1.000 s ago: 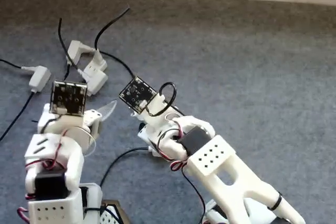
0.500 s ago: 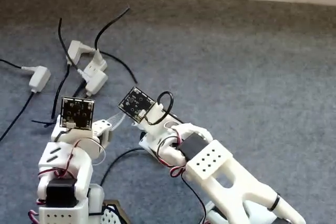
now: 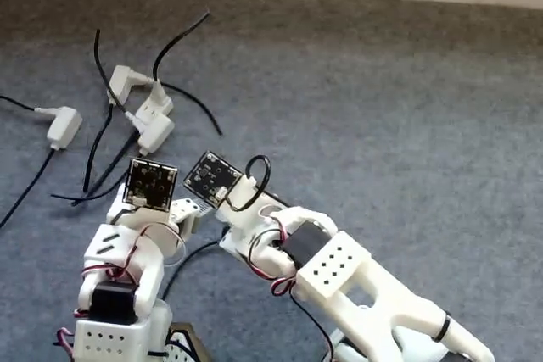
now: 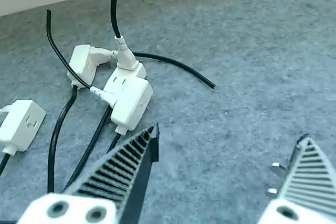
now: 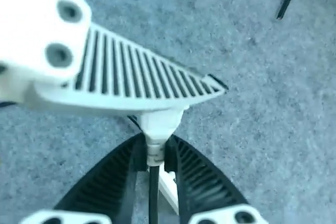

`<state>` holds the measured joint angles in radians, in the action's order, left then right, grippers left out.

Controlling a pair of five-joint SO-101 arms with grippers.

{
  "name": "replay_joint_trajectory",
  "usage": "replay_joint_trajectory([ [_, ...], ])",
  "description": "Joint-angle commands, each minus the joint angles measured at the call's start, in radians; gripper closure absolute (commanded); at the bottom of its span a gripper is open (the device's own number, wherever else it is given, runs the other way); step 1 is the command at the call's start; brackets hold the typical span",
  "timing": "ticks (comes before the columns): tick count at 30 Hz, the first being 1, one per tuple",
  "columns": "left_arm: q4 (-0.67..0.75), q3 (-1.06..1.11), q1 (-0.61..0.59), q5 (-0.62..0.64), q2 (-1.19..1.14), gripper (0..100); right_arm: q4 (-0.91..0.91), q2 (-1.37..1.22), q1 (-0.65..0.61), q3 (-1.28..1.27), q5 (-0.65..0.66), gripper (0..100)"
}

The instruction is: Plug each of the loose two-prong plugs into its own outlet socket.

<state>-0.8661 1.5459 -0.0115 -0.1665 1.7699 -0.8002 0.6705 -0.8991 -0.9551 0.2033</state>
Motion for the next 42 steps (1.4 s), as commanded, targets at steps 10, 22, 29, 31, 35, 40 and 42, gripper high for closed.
replay_joint_trajectory([
  [10, 0.014, 0.028, 0.012, -0.037, -0.002, 63, -0.335, 0.173, 0.079, 0.377, 0.002, 99.2],
  [22, 0.017, 0.042, -0.019, -0.035, 0.005, 63, -0.337, -0.025, 0.101, 0.427, 0.002, 99.2],
  [29, 0.023, 0.025, -0.09, 0.012, 0.007, 64, -0.386, -0.035, 0.104, 0.288, 0.026, 99.2],
  [31, 0.044, 0.012, -0.143, 0.046, 0.005, 66, -0.387, -0.03, 0.03, 0.186, 0.034, 99.2],
  [35, 0.052, 0.013, -0.163, 0.051, 0.002, 67, -0.384, -0.03, -0.168, 0.028, 0.163, 99.2],
  [40, 0.052, 0.015, -0.168, 0.052, 0.004, 67, -0.269, -0.041, -0.328, -0.056, 0.178, 99.2],
  [42, 0.052, 0.015, -0.168, 0.052, 0.004, 67, -0.226, -0.042, -0.334, -0.077, 0.178, 99.2],
])
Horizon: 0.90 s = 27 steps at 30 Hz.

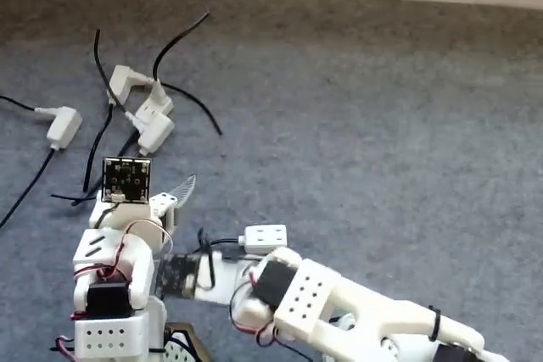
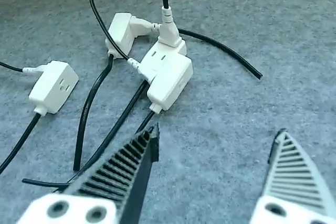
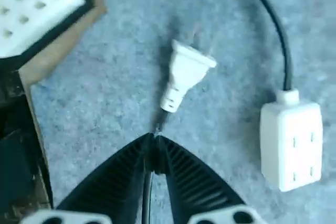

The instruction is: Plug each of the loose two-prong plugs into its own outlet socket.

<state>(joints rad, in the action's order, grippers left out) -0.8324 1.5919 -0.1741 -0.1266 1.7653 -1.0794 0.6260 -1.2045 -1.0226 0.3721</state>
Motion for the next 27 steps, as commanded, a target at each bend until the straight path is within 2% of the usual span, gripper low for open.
replay_joint_trajectory([
  [1, 0.018, -0.031, -0.005, 0.012, 0.008, 67, 0.07, 0.002, -0.028, -0.018, 0.009, 99.1],
  [9, 0.018, -0.035, -0.007, 0.012, 0.008, 67, 0.134, 0.001, -0.027, -0.042, -0.063, 82.7],
  [13, 0.018, -0.033, -0.007, 0.012, 0.01, 67, 0.194, -0.001, -0.027, -0.068, -0.138, 82.6],
  [27, 0.018, -0.031, -0.007, 0.012, 0.01, 67, 0.372, 0.001, -0.028, -0.254, -0.204, 82.6],
])
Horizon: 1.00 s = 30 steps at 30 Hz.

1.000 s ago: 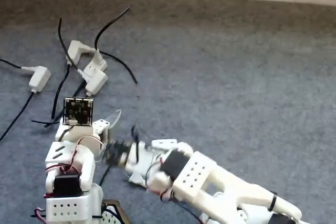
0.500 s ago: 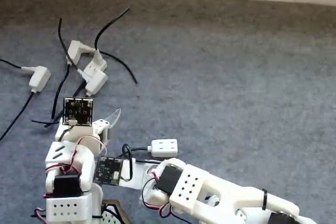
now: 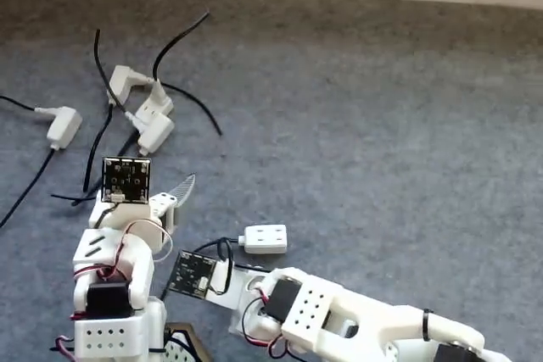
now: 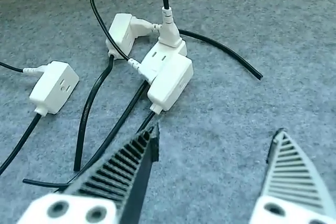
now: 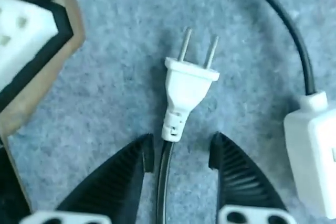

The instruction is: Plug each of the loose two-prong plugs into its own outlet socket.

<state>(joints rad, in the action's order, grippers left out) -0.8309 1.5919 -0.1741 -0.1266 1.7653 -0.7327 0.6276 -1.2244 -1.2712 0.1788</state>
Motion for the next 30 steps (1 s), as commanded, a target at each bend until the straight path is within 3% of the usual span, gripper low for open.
replay_joint_trajectory([
  [1, 0.017, -0.031, -0.007, 0.012, 0.01, 67, 0.025, -0.001, -0.008, -0.005, -0.011, 82.7],
  [8, 0.017, -0.031, -0.007, 0.012, 0.01, 67, 0.051, -0.001, -0.008, 0.01, -0.017, 94.3],
  [13, 0.017, -0.031, -0.007, 0.012, 0.01, 67, 0.085, -0.025, -0.008, 0.018, -0.017, 94.3],
  [21, 0.018, -0.03, -0.005, 0.012, 0.01, 67, 0.068, -0.371, -0.007, 0.189, -0.017, 94.3],
  [30, 0.018, -0.03, -0.005, 0.012, 0.01, 67, 0.012, -0.338, -0.008, 0.239, -0.017, 89.7],
])
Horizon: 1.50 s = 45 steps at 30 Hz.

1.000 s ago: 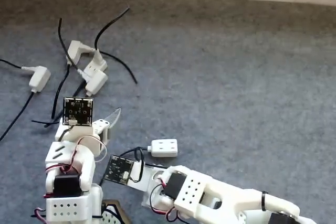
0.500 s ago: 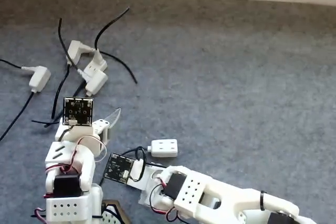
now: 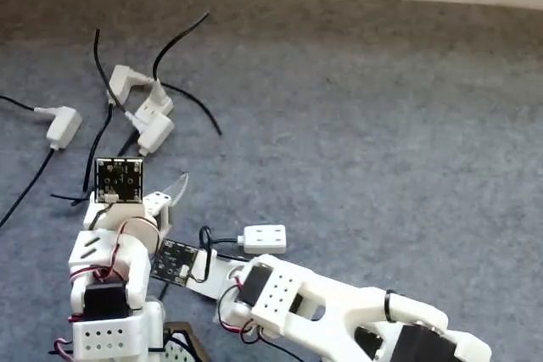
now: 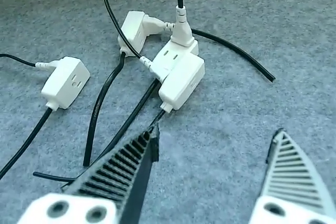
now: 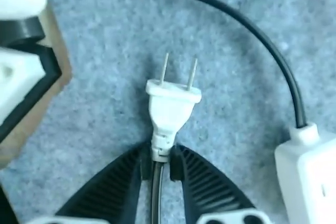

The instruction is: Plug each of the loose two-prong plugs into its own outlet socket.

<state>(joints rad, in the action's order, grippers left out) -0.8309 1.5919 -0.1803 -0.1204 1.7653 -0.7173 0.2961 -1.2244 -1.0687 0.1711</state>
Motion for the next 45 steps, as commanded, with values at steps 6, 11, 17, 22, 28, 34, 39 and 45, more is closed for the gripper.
replay_joint_trajectory([
  [6, 0.018, -0.03, 0.004, 0.006, 0.01, 67, -0.022, 0.004, -0.015, 0.039, -0.009, 87.8],
  [11, 0.018, -0.03, 0.005, 0.006, 0.01, 67, -0.022, 0.004, -0.016, 0.047, -0.009, 87.7],
  [17, 0.018, -0.028, 0.007, 0.006, 0.01, 67, 0.021, -0.005, -0.008, 0.044, -0.009, 87.5],
  [22, 0.018, -0.028, 0.007, 0.006, 0.008, 67, 0.067, -0.005, -0.008, 0.039, -0.009, 87.5],
  [28, 0.017, -0.022, 0.007, 0.006, 0.01, 67, 0.081, -0.001, -0.008, 0.038, -0.009, 87.5],
  [34, 0.017, -0.021, 0.007, 0.006, 0.01, 67, 0.076, -0.005, -0.008, 0.038, -0.003, 99.1],
  [39, 0.017, -0.021, 0.007, 0.006, 0.01, 67, -0.033, 0.005, 0.022, 0.047, -0.002, 99.1],
  [45, 0.011, -0.039, 0.007, 0.005, 0.002, 67, -0.412, 0.182, 0.217, 0.217, 0.138, 99.1],
])
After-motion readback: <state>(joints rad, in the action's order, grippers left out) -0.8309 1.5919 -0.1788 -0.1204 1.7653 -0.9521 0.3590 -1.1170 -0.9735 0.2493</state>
